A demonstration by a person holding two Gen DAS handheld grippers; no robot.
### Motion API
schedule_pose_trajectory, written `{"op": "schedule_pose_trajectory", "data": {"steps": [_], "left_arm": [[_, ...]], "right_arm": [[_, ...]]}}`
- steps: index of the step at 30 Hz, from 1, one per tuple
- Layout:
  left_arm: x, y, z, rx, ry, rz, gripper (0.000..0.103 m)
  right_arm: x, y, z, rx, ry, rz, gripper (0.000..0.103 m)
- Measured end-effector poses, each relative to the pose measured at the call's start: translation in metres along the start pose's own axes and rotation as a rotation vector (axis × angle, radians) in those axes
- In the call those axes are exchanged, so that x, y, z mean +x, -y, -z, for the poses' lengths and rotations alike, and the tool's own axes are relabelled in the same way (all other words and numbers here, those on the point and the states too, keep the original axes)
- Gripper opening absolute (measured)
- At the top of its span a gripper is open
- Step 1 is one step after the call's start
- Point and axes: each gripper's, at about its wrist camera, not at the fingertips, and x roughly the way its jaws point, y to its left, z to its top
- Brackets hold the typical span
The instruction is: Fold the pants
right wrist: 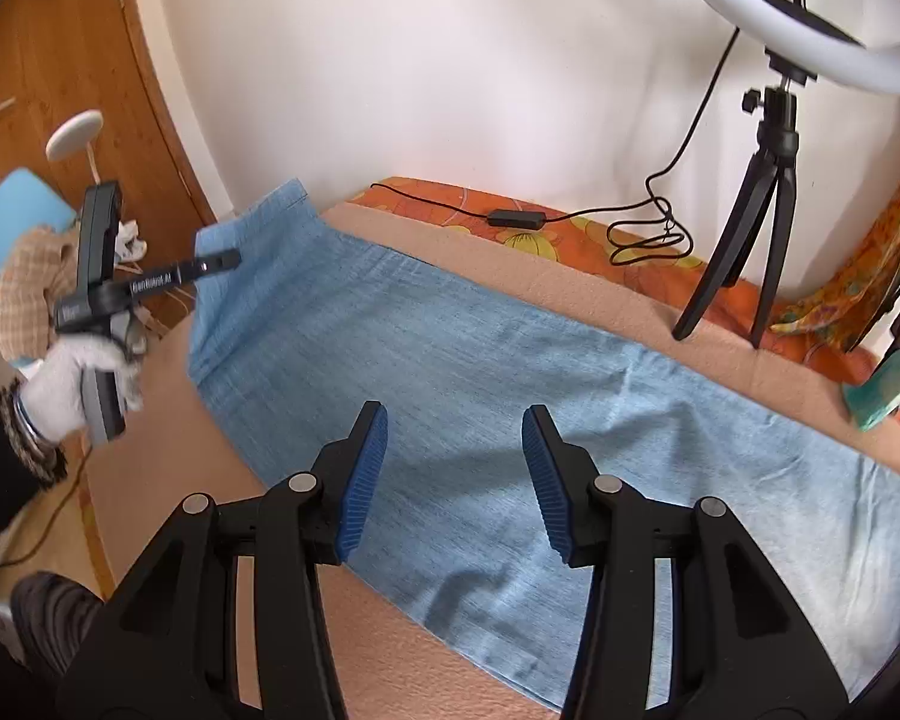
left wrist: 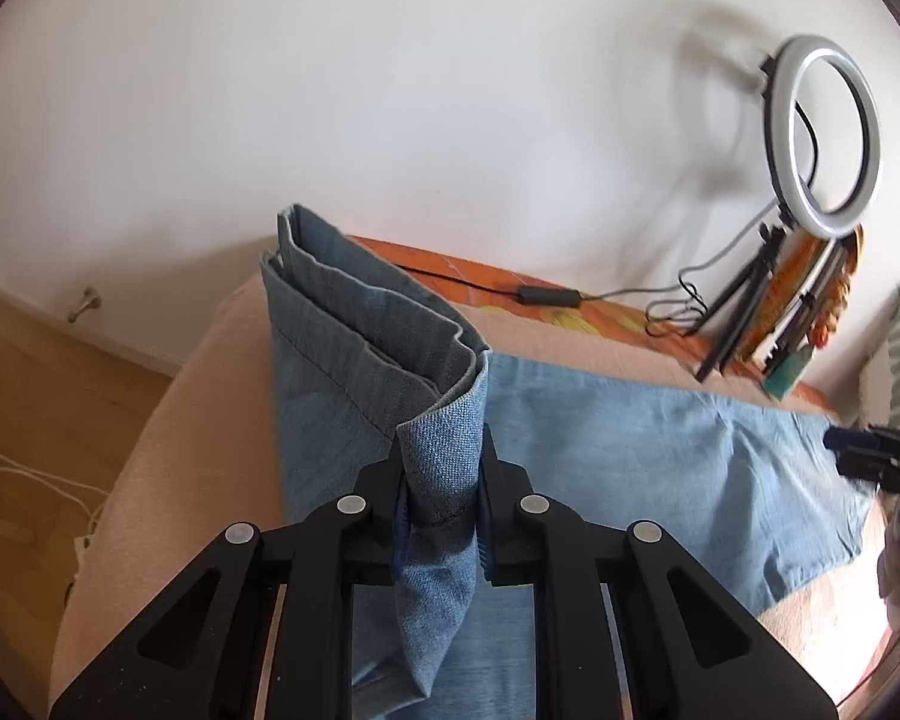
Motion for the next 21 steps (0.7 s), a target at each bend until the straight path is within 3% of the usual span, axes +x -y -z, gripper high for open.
{"op": "schedule_pose_trajectory", "data": {"steps": [6, 8, 13, 17, 21], "left_arm": [[0.018, 0.032, 0.019, 0.062, -0.080, 0.061, 0.015], [0.019, 0.041, 0.024, 0.091, -0.097, 0.071, 0.015], [0.018, 0.064, 0.030, 0.148, -0.101, 0.077, 0.015], [0.011, 0.076, 0.035, 0.199, -0.095, 0.084, 0.015], [0.005, 0.086, 0.043, 0.261, -0.097, 0.088, 0.015]], "right_arm": [[0.048, 0.005, -0.022, 0.145, -0.064, -0.150, 0.060], [0.069, 0.006, -0.032, 0.213, -0.089, -0.220, 0.067], [0.131, 0.010, -0.049, 0.394, -0.147, -0.380, 0.069], [0.178, 0.002, -0.054, 0.452, -0.203, -0.375, 0.069], [0.202, -0.006, -0.060, 0.464, -0.190, -0.365, 0.069]]}}
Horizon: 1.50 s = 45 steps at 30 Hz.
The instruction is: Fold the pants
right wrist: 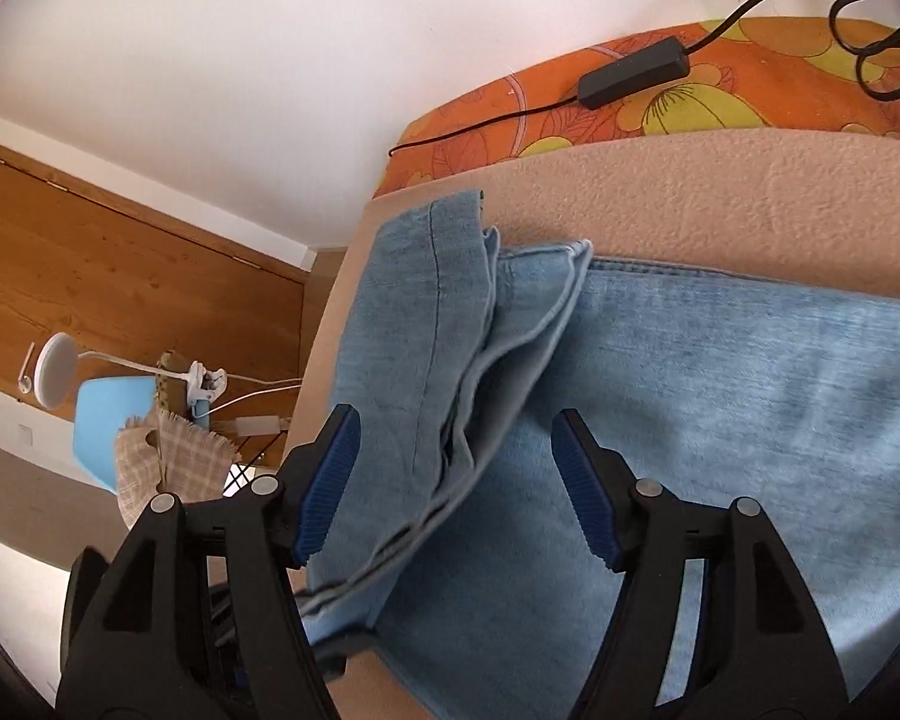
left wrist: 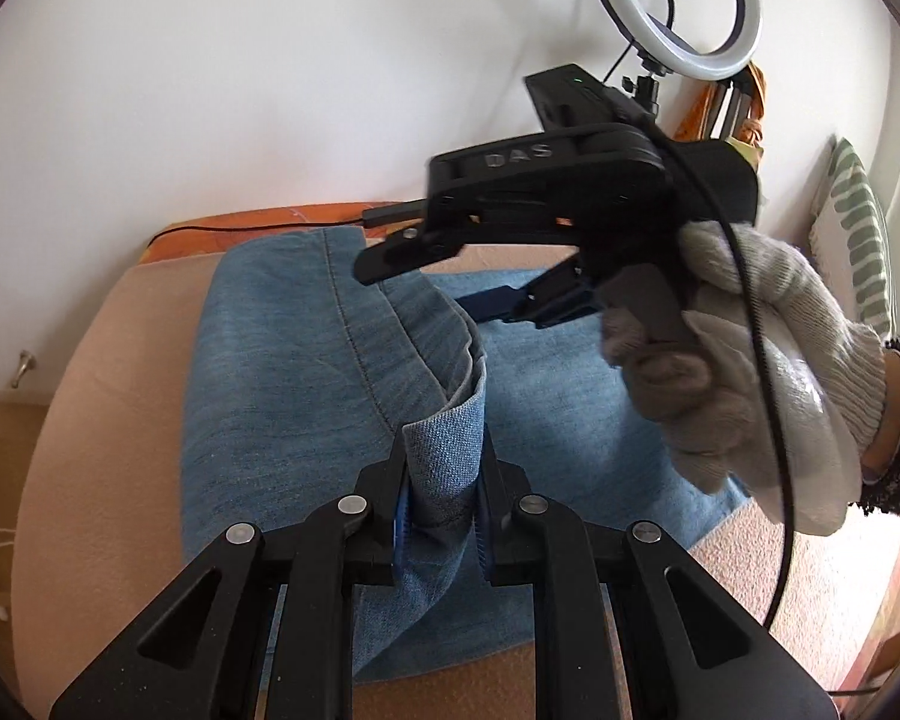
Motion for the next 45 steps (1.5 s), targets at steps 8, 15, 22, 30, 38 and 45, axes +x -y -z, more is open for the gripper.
{"op": "schedule_pose_trajectory", "data": {"steps": [8, 15, 22, 30, 38, 45], "left_arm": [[-0.001, 0.011, 0.022, 0.082, -0.044, -0.042, 0.040], [0.006, 0.013, 0.031, 0.140, -0.059, -0.093, 0.043], [0.009, 0.020, 0.034, 0.191, -0.094, -0.042, 0.042], [0.008, 0.024, 0.030, 0.196, -0.061, -0.018, 0.014], [-0.003, 0.023, 0.022, 0.153, -0.037, 0.026, 0.008], [-0.021, 0.054, -0.004, 0.165, 0.013, 0.089, 0.008]], "right_arm": [[0.020, 0.001, -0.005, -0.051, -0.016, 0.037, 0.021], [0.023, 0.009, -0.014, -0.029, -0.020, 0.012, 0.031], [0.032, 0.001, -0.025, -0.077, -0.013, 0.033, 0.042], [0.034, -0.003, -0.027, -0.108, -0.006, 0.063, 0.036], [0.016, -0.014, -0.025, -0.176, 0.041, 0.109, 0.007], [-0.045, -0.033, -0.020, -0.261, 0.136, 0.151, 0.006]]}}
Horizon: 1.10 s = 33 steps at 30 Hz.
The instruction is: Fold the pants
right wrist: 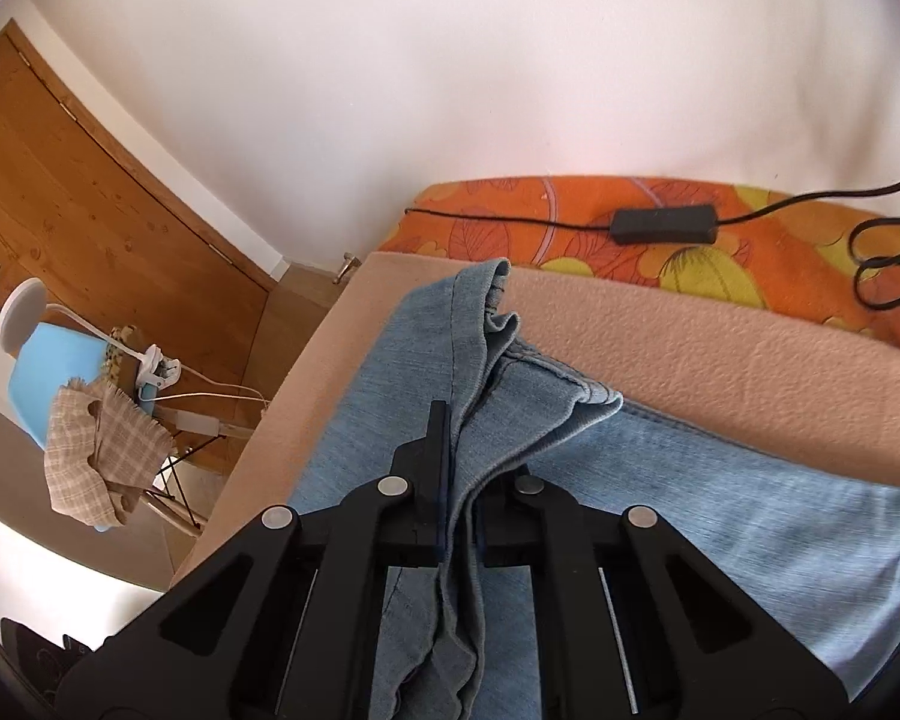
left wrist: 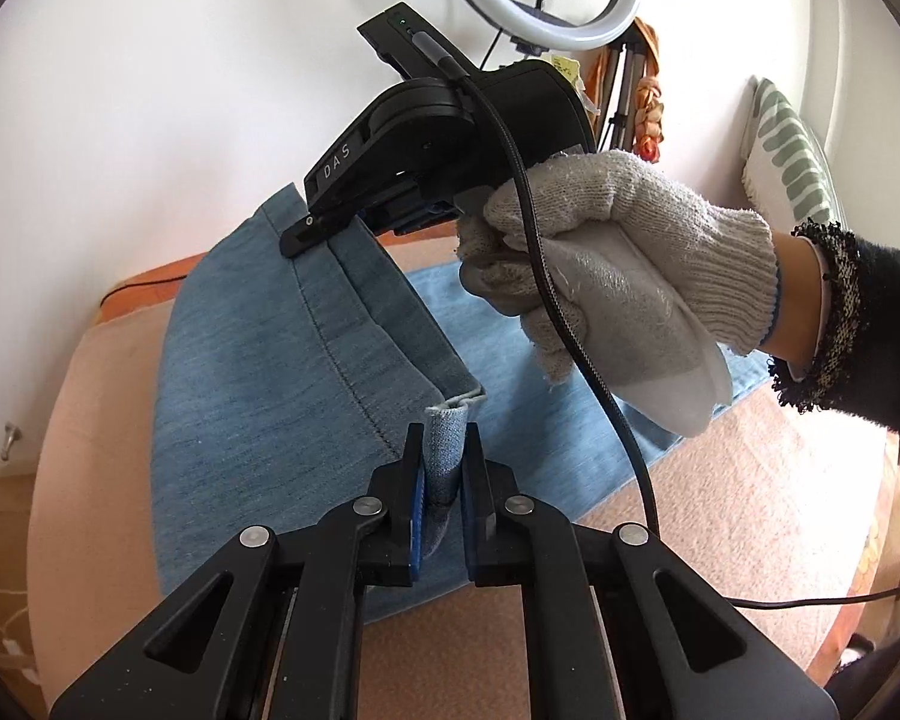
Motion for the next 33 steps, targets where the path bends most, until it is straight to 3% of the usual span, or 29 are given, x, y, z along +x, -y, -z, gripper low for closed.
{"op": "schedule_pose_trajectory", "data": {"steps": [9, 24, 33], "left_arm": [[0.002, 0.054, -0.040, 0.022, 0.041, 0.111, 0.008], [0.023, 0.129, -0.066, 0.012, 0.056, 0.265, 0.007], [0.036, 0.178, -0.082, 0.079, 0.061, 0.353, 0.007]], "right_arm": [[-0.082, 0.019, 0.005, -0.037, 0.070, 0.083, 0.006], [-0.183, 0.074, 0.025, -0.036, 0.118, 0.193, 0.006], [-0.242, 0.107, 0.039, -0.040, 0.143, 0.273, 0.005]]}}
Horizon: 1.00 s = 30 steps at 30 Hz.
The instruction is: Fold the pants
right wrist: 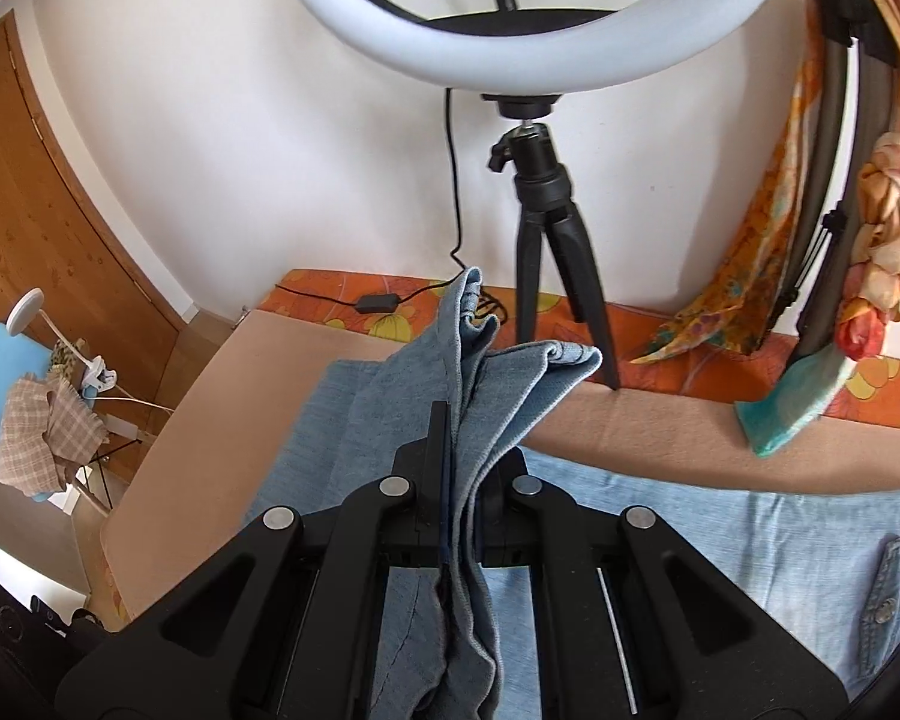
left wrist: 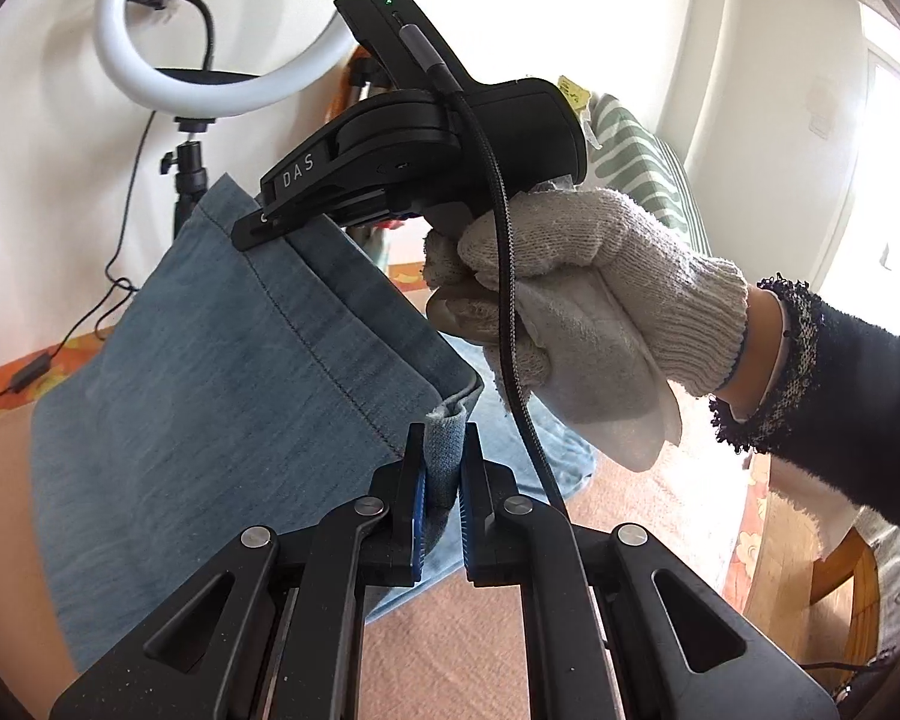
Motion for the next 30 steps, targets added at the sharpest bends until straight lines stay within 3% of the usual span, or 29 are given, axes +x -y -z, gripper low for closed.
{"op": "schedule_pose_trajectory", "data": {"steps": [16, 30], "left_arm": [[0.061, 0.063, -0.038, 0.072, -0.005, 0.152, 0.007], [0.139, 0.117, -0.059, 0.091, -0.027, 0.265, 0.007]], "right_arm": [[-0.079, 0.088, 0.016, 0.000, 0.038, 0.155, 0.005], [-0.122, 0.179, 0.039, 0.025, 0.009, 0.295, 0.005]]}}
